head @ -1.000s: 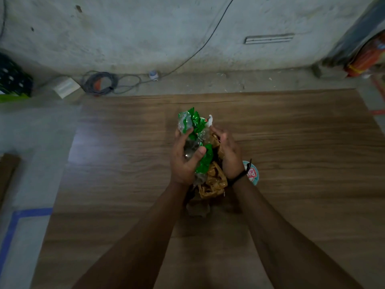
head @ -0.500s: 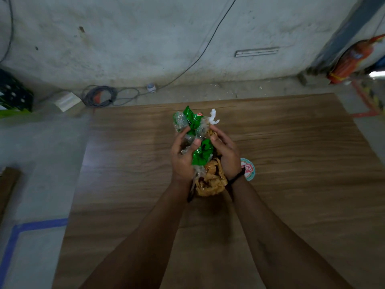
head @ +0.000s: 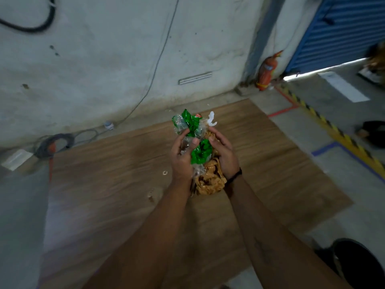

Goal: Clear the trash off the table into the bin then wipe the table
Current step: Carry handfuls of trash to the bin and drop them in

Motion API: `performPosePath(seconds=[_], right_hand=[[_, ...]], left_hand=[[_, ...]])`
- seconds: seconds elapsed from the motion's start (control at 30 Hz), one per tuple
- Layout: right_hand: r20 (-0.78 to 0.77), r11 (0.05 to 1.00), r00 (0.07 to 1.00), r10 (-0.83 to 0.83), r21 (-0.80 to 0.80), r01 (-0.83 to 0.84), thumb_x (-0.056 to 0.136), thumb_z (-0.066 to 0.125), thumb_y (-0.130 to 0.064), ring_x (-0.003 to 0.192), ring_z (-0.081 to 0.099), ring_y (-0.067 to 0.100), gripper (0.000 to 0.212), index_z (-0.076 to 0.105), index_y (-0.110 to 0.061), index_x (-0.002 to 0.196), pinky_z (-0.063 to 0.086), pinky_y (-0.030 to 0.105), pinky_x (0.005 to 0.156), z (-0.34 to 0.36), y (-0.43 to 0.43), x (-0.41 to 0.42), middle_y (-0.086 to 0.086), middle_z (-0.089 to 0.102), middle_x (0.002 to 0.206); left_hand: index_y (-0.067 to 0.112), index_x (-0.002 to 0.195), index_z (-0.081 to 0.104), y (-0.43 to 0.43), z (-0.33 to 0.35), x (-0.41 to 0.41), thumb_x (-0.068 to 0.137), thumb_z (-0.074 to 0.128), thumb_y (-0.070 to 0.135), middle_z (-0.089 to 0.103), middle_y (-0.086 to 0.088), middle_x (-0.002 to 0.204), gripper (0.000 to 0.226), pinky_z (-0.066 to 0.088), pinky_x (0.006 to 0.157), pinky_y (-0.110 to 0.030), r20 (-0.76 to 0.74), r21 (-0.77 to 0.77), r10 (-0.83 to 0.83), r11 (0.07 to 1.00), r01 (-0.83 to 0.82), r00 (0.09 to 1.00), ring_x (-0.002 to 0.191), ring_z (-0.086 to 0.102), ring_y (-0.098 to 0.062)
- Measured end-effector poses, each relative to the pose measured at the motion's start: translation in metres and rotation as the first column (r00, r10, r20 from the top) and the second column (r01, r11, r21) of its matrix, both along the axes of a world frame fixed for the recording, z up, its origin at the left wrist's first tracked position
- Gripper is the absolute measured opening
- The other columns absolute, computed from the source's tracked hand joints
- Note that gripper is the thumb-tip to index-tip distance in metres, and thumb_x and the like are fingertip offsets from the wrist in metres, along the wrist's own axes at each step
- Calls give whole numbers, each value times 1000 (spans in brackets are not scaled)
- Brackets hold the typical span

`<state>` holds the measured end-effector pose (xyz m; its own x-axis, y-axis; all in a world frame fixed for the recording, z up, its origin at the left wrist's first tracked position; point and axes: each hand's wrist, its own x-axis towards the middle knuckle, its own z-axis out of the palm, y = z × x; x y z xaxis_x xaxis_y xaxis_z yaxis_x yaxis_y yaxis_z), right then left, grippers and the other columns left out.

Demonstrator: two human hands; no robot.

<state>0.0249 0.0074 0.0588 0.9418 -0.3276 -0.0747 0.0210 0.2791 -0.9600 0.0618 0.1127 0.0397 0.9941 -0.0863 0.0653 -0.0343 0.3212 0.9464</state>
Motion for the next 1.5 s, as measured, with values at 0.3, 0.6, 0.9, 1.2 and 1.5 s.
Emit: performPosePath(seconds=[0.3,0.6,0.9,1.2,1.5], right_hand=[[85,951,947,-310,30,308,86,59,-12,98,66,6,44,55,-4,129,52,20,80,34,-145,-133,4,66,113],[89,831,828,-554,8,556,76,65,-20,112,59,24,54,56,0,126,47,35,101,29,-298,-334,15,62,122],[-61,648,653,-755,76,757,77,61,-13,113,58,28,50,56,1,125,45,43,103,-38,-417,-474,21,61,125],[-187,437,440,-878,60,897,68,81,-39,121,57,35,74,59,0,126,47,45,102,-166,-517,-540,20,62,127],[-454,314,332,-827,116,942,90,58,-2,78,66,-4,34,60,-1,124,51,11,67,-399,-569,-593,2,67,101]], left_hand=[[25,115,63,-161,28,-103,58,83,62,58,-21,131,71,40,103,-61,-13,-29,-309,951,309,951,122,54,-43],[11,119,59,-336,20,-287,54,83,63,62,-24,118,87,43,99,-60,-42,-30,-552,834,551,833,112,58,-45],[5,124,54,-474,-30,-413,70,71,26,60,-17,120,60,54,80,-26,-109,7,-706,704,710,700,108,61,-29],[17,110,63,-598,-157,-473,64,72,43,61,-17,123,54,47,100,-52,-245,68,-800,549,833,547,120,56,-40],[22,94,68,-666,-385,-517,79,70,9,60,-24,125,20,49,97,-51,-607,140,-653,473,870,453,117,57,-43]])
